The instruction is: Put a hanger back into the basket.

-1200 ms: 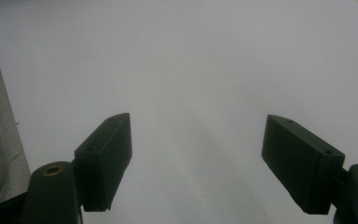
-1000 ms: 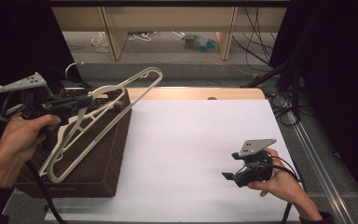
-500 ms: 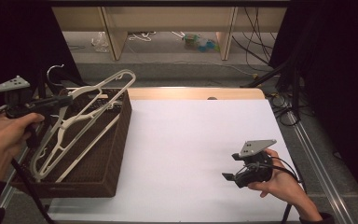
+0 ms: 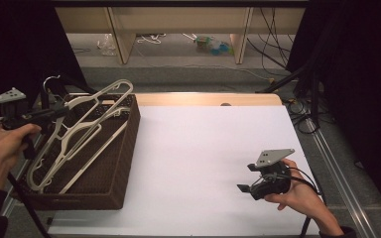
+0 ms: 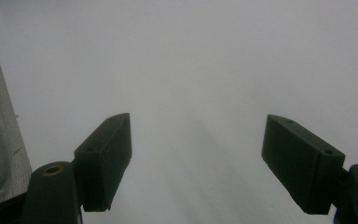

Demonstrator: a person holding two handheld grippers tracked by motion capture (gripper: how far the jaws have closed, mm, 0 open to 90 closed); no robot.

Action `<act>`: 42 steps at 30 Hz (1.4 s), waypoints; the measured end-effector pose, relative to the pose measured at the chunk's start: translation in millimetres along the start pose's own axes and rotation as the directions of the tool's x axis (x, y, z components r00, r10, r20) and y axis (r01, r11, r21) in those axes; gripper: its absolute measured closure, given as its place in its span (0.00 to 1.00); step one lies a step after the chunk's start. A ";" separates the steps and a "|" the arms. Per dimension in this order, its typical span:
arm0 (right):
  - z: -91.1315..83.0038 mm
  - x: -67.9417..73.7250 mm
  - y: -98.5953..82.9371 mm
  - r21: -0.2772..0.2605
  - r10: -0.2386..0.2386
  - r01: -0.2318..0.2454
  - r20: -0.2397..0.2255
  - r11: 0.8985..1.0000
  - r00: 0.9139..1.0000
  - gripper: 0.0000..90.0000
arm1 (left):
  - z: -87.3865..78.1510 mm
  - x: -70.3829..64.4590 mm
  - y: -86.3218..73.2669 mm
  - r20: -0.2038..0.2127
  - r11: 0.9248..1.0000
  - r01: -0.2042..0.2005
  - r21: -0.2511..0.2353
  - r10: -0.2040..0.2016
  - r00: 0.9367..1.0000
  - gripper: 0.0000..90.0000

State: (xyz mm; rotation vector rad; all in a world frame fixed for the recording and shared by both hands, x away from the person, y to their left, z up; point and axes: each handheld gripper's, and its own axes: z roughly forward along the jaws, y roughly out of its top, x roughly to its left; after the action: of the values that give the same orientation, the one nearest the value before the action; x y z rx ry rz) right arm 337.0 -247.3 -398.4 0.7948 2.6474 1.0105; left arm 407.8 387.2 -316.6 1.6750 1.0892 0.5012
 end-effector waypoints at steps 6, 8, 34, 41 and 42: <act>2.2 0.1 -1.4 -0.009 -0.003 0.003 0.006 1.000 1.000 0.28 | -1.0 4.4 -9.5 0.013 1.000 0.011 0.011 -0.011 1.000 0.95; 2.3 0.1 -1.6 -0.008 -0.002 0.002 0.005 1.000 1.000 0.28 | -1.4 5.3 -11.9 0.015 1.000 0.012 0.022 -0.012 1.000 0.95; 5.5 -0.3 -3.8 0.002 0.004 -0.004 0.000 1.000 1.000 0.28 | 18.6 15.4 -31.3 0.033 0.989 0.053 0.135 -0.058 0.998 0.95; 3.8 -1.1 -3.5 0.008 0.001 -0.001 0.000 1.000 1.000 0.28 | 28.6 21.3 -38.4 0.016 0.978 0.074 0.193 -0.078 0.997 0.94; 3.8 -1.1 -3.6 0.008 0.001 -0.001 -0.001 1.000 1.000 0.28 | 28.3 22.5 -39.7 0.009 0.978 0.082 0.192 -0.085 0.996 0.94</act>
State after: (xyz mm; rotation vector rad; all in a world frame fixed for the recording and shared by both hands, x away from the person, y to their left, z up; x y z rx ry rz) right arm 337.8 -248.0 -403.6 0.7978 2.6535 1.0017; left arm 423.9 393.6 -367.4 1.7871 1.2212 0.3355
